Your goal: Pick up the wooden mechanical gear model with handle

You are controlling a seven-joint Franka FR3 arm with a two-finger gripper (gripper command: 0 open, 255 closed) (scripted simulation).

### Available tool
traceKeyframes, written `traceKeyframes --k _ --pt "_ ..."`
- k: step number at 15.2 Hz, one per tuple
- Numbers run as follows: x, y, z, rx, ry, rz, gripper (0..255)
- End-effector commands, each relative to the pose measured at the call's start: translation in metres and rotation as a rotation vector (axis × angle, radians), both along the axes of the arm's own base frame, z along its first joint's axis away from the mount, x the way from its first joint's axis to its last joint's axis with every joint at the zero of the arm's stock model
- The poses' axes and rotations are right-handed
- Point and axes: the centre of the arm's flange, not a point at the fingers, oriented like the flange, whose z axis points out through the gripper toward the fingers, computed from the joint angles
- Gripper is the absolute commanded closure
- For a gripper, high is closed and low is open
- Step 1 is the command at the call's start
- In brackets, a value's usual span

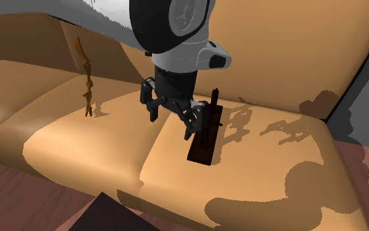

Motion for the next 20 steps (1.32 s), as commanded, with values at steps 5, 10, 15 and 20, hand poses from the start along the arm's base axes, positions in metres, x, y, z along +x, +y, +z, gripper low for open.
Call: traceKeyframes --k 5,10,15,20 --pt "0.069 0.004 -0.037 -0.028 -0.023 0.046 0" --pt "0.124 0.007 -0.069 -0.051 -0.04 0.084 0" --pt "0.18 0.012 -0.099 -0.074 -0.057 0.122 0" --pt "0.236 0.019 -0.129 -0.097 -0.074 0.16 0"
